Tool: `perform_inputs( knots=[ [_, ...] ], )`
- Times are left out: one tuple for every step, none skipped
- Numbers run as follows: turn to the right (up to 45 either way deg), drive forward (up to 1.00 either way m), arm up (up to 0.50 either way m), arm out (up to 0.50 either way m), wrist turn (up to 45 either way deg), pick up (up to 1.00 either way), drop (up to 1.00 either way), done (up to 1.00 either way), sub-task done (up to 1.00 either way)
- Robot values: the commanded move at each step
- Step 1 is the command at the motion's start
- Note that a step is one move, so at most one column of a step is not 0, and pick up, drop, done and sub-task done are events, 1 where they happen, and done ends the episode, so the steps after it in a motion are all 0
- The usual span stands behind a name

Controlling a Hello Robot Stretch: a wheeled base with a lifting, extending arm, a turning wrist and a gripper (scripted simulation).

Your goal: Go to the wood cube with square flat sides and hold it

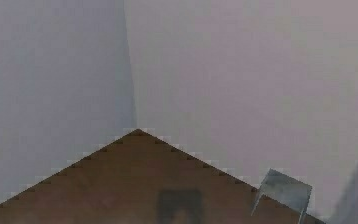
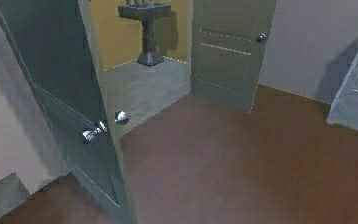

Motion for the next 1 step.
perform_inputs(
  knots=[
    [0.0, 0.35, 0.00, 0.00, 0.0, 0.00, 0.00, 0.00, 0.00]
  ],
)
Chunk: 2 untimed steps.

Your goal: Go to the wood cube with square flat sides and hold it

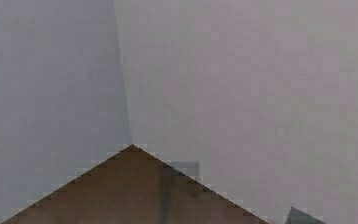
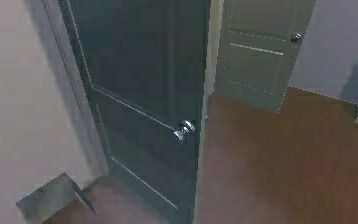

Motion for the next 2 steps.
perform_inputs(
  knots=[
    [-39.0, 0.00, 0.00, 0.00, 0.0, 0.00, 0.00, 0.00, 0.00],
    [45.0, 0.00, 0.00, 0.00, 0.0, 0.00, 0.00, 0.00, 0.00]
  ],
)
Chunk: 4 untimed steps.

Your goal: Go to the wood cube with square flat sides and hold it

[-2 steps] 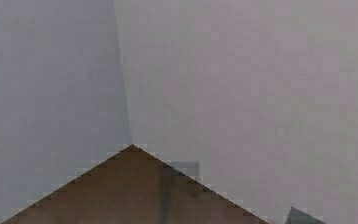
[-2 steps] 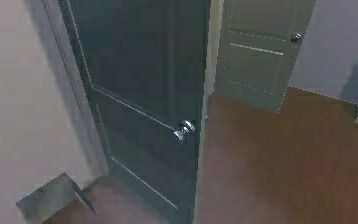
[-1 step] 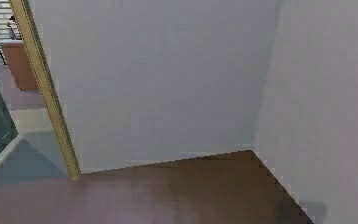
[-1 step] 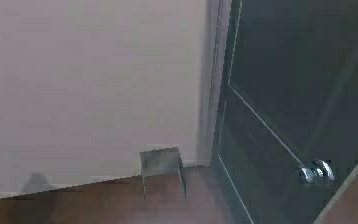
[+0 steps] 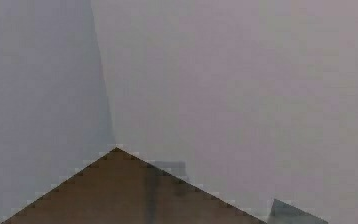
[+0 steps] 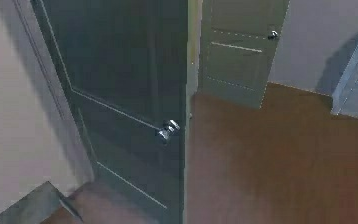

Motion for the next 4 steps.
perform_inputs(
  knots=[
    [45.0, 0.00, 0.00, 0.00, 0.0, 0.00, 0.00, 0.00, 0.00],
    [45.0, 0.00, 0.00, 0.00, 0.0, 0.00, 0.00, 0.00, 0.00],
    [9.0, 0.00, 0.00, 0.00, 0.0, 0.00, 0.00, 0.00, 0.00],
    [0.0, 0.35, 0.00, 0.00, 0.0, 0.00, 0.00, 0.00, 0.00]
  ],
)
